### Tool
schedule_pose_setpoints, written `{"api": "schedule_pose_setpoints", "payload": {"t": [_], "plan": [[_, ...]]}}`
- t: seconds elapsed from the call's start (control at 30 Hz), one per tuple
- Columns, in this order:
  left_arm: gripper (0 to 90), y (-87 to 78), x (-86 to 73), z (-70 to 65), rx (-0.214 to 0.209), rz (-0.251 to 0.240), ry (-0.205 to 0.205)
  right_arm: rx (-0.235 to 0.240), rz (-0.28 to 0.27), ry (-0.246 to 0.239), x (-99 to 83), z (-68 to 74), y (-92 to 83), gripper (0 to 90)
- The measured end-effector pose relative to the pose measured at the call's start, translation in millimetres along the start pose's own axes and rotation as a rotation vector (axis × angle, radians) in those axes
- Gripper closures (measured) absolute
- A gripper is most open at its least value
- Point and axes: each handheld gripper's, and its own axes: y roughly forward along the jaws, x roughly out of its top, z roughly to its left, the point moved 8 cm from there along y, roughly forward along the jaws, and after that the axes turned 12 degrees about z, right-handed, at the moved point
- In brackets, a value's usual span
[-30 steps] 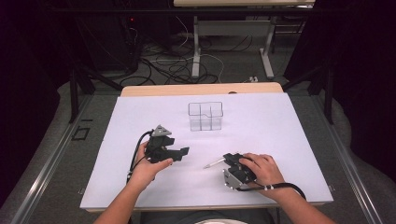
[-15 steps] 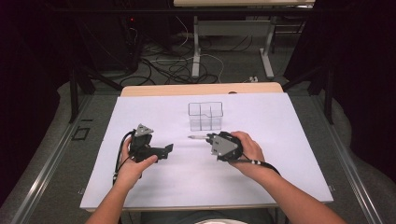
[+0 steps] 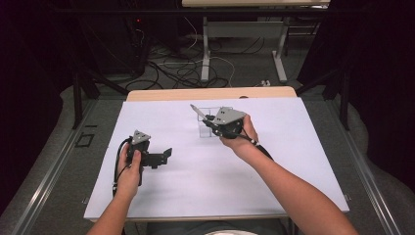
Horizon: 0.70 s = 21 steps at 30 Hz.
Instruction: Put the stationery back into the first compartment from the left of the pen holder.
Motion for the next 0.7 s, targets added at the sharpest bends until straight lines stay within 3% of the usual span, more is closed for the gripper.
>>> {"api": "schedule_pose_setpoints", "payload": {"t": [0.2, 0.33, 0.5, 0.7], "plan": [[0.2, 6.9, -3.8, -0.3, 0.009, 0.027, 0.013, 0.002, -0.039, 0.143, 11.6, -16.8, 11.7, 79.1], [0.2, 8.3, -3.4, -0.9, 0.007, 0.025, 0.008, -0.014, -0.081, 0.268, 17.0, -33.6, 19.3, 79.0], [0.2, 9.6, -3.5, -3.9, -0.007, 0.027, 0.014, -0.03, -0.11, 0.369, 17.0, -45.5, 30.4, 78.8], [0.2, 10.1, -4.2, -3.0, -0.005, 0.029, 0.011, -0.052, -0.09, 0.402, 8.5, -49.1, 48.5, 77.6]]}}
